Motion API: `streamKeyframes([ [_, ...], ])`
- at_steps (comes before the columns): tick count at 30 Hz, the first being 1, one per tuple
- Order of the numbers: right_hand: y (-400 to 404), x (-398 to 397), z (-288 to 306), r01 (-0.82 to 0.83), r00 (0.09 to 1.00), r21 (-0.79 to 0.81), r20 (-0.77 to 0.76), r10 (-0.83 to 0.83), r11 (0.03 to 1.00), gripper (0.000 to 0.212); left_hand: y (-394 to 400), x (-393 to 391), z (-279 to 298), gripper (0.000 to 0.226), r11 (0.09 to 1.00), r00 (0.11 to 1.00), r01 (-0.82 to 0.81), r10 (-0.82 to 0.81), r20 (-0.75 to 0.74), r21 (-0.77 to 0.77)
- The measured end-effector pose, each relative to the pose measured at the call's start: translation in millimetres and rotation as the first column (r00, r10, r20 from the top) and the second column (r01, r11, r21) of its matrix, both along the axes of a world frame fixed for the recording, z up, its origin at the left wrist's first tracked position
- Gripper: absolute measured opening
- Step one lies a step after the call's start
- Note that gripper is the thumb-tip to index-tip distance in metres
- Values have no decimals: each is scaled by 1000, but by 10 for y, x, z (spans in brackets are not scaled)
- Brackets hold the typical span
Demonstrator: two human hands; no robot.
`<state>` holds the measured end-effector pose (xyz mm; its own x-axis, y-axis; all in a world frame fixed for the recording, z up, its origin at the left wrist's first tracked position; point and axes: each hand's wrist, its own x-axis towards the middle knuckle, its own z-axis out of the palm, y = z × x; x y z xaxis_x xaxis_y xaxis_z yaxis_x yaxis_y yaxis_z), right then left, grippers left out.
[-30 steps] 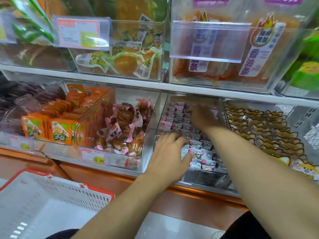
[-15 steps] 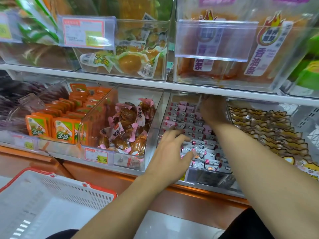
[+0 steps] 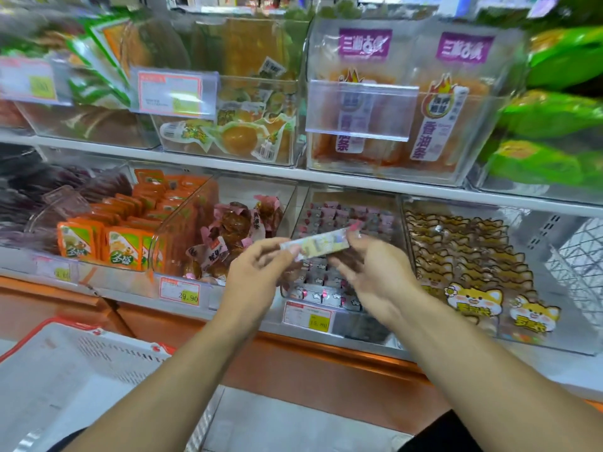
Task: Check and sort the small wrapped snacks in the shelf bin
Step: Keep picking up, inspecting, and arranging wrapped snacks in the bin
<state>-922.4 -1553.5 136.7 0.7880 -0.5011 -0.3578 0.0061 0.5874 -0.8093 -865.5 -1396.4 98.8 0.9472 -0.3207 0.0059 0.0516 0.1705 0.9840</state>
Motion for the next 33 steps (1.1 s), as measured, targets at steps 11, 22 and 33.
streamKeyframes([
  [11, -185, -344, -6, -374, 926, -35, -70, 371, 927, 41, 198, -101, 115, 45, 989, 989, 145, -145, 43, -1],
  [22, -297, -326, -26, -450, 883, -224, 38, 469, 865, 22, 149, -96, 117, 47, 971, 893, 191, -233, -385, -144],
  [33, -344, -331, -51, -473, 876, -169, 12, 481, 865, 42, 82, -76, 61, 51, 982, 973, 138, -159, -168, -127],
])
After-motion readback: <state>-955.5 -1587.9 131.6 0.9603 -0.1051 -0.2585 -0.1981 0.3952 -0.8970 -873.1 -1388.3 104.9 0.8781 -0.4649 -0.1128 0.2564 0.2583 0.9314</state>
